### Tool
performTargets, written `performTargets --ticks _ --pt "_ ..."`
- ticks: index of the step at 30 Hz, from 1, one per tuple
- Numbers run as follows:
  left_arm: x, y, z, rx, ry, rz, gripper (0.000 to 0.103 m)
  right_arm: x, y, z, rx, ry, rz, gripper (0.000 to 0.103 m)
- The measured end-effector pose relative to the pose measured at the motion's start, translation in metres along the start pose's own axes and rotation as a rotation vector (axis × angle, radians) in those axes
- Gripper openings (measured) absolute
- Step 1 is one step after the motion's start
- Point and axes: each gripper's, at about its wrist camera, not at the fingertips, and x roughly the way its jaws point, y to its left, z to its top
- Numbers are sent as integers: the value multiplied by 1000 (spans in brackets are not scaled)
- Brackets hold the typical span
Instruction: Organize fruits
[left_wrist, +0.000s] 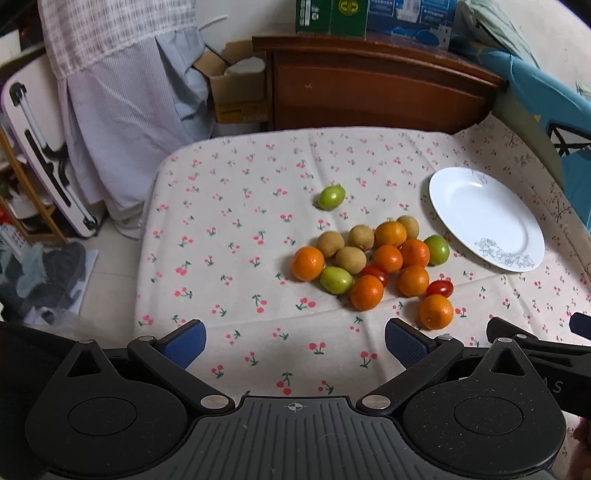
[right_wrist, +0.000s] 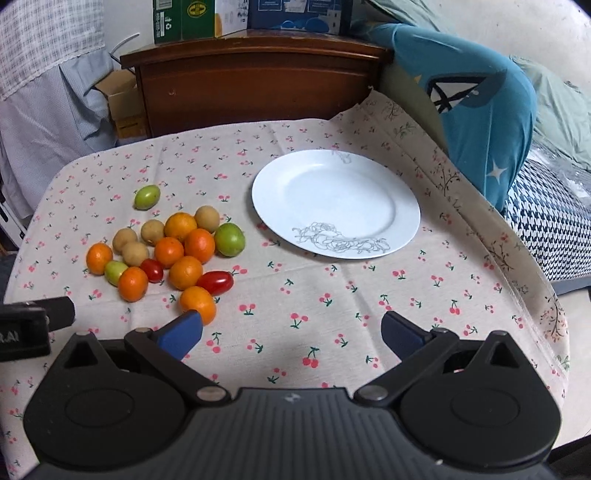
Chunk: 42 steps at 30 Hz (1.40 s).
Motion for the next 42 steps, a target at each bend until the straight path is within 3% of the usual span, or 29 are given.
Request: performTargets --ticks 12,20,42 --pt "-8 -7 -1 13 20 44 103 -7 -1 2 18 18 39 102" --pt "-10 -15 -1 47 30 82 103 -8 0 2 7 20 13 102" --pt "-7 -15 2 56 49 82 103 -5 2 4 1 16 8 102"
